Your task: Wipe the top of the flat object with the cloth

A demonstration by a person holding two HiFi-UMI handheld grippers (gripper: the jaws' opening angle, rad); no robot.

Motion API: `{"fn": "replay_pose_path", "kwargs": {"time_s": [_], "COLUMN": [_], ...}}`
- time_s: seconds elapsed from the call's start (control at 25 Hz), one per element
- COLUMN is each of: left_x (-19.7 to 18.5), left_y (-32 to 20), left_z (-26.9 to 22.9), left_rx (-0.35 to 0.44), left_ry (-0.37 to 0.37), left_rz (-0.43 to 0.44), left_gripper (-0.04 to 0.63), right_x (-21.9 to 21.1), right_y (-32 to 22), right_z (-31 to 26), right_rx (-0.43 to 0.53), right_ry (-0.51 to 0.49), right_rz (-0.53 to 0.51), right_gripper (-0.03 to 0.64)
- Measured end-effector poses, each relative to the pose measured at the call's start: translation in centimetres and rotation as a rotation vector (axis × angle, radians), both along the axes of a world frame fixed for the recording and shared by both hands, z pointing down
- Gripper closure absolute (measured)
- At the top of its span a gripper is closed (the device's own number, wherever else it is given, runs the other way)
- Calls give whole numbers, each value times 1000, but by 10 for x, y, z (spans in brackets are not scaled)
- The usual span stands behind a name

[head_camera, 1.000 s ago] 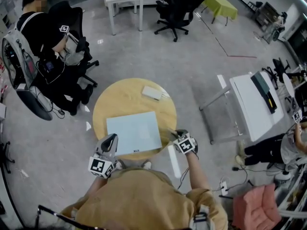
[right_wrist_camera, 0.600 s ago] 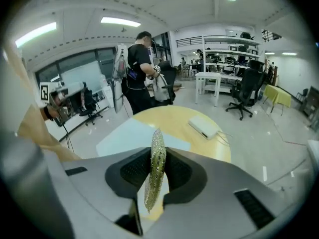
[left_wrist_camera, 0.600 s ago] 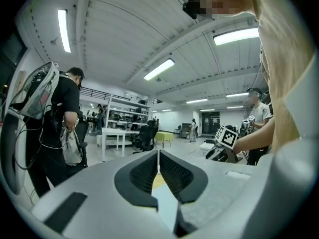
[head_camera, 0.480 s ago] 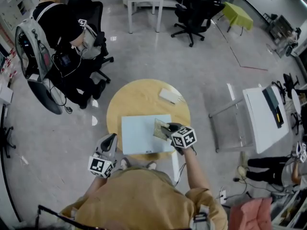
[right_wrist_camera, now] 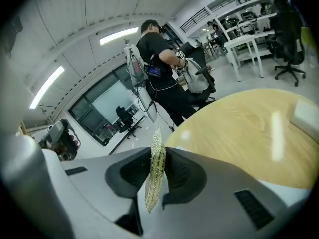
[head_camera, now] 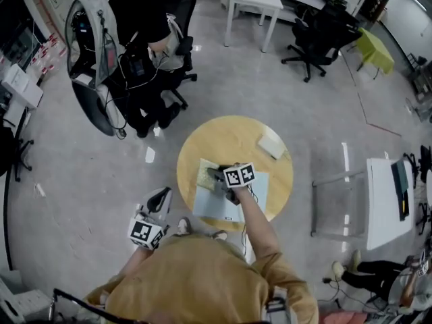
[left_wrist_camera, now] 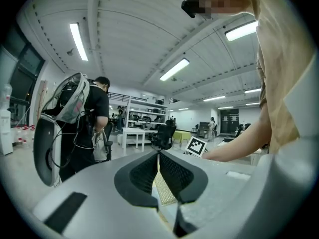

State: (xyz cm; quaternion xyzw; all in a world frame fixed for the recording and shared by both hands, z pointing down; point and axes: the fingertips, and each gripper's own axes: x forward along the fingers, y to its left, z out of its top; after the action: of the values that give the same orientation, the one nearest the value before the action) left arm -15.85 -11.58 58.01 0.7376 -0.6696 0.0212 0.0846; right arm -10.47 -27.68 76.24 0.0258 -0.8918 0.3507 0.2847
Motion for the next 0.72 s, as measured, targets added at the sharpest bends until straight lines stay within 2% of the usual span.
{"fn": "replay_pose_path", "kwargs": {"time_s": [0.16, 0.36, 0.6, 0.72], "left_x": [-13, -16, -12, -3], "left_y": [34, 38, 21, 17], "left_z": [5, 6, 5, 9], "left_rx": [-15, -34, -45, -52], "left_ry": [-6, -12, -10, -11], "left_rz": [-65, -91, -68, -37], "left_gripper": [581, 581, 581, 581], "right_x": [-16, -17, 0, 19], "right_y": [16, 7, -7, -15], "right_z": [25, 49, 52, 52], "right_rx": [6, 114, 260, 300], "right_ry": [57, 161, 246, 272], "right_rz": [-41, -68, -140, -130], "right_gripper": [552, 551, 546, 546]}}
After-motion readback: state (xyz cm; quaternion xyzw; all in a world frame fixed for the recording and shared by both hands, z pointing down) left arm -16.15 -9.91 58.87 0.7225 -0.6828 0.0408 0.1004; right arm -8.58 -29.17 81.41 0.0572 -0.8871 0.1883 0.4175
